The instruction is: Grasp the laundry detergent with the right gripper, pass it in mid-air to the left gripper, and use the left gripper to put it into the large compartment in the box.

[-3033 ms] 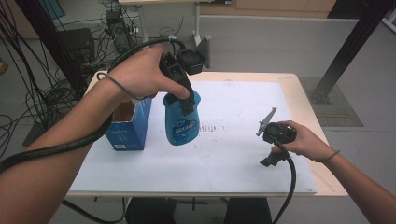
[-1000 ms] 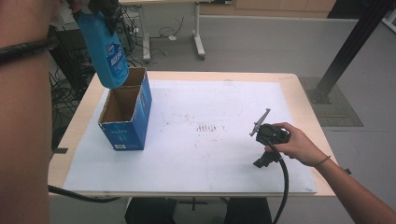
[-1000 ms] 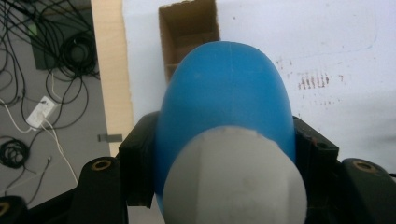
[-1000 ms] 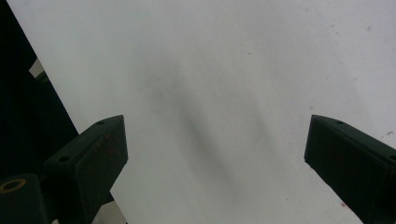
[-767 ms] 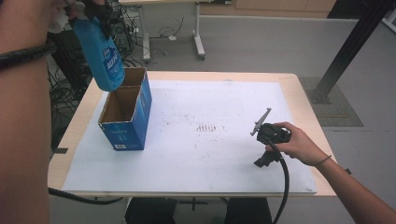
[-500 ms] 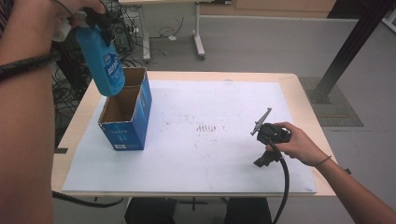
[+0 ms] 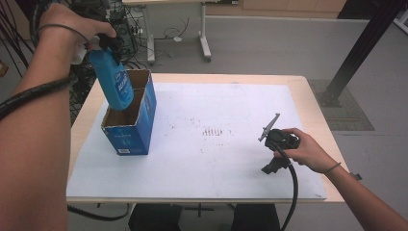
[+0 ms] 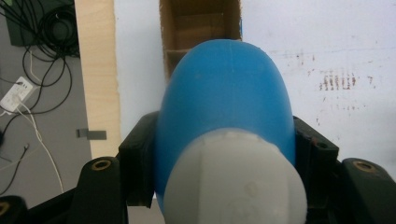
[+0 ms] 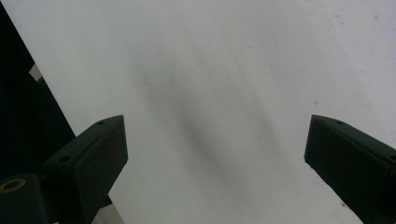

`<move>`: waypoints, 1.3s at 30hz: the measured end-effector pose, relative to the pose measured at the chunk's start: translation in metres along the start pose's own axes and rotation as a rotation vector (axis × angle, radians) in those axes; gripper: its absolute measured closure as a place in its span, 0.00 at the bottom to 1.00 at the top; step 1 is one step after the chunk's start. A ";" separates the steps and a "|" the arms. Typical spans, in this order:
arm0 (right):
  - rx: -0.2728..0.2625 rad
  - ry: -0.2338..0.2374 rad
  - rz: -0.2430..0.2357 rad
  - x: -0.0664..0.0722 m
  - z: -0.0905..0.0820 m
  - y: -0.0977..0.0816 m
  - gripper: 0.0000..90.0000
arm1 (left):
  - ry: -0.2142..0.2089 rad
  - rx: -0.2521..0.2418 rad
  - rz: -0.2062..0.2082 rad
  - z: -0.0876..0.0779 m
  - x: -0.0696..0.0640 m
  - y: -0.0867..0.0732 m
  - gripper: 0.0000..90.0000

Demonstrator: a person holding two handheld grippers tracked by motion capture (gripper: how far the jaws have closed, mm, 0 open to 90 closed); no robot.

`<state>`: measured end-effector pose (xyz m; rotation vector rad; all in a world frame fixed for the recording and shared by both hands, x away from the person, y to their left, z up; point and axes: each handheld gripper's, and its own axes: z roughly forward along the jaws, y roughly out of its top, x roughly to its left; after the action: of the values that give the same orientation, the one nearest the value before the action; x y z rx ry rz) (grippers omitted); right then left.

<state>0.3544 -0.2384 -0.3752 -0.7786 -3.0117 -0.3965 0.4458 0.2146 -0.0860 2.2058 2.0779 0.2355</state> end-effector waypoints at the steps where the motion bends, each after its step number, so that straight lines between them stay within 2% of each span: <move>1: 0.001 0.000 -0.001 0.000 0.000 0.000 0.06 | 0.002 0.001 -0.001 0.003 0.000 0.000 0.42; 7: 0.004 0.004 -0.001 0.001 0.002 0.003 0.06 | -0.010 0.030 -0.009 0.026 0.004 0.000 0.42; 13: 0.006 0.007 0.003 0.000 0.004 0.003 0.06 | 0.000 0.045 -0.006 0.045 0.005 0.001 0.42; 20: 0.014 0.011 0.001 -0.001 0.007 0.004 0.06 | -0.018 0.077 -0.013 0.068 0.009 0.001 0.42; 39: 0.023 0.021 0.005 -0.004 0.014 0.008 0.07 | -0.029 0.130 -0.008 0.120 0.006 -0.001 0.42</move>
<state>0.3620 -0.2303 -0.3872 -0.7748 -2.9886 -0.3665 0.4673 0.2244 -0.2040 2.2576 2.1438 0.0690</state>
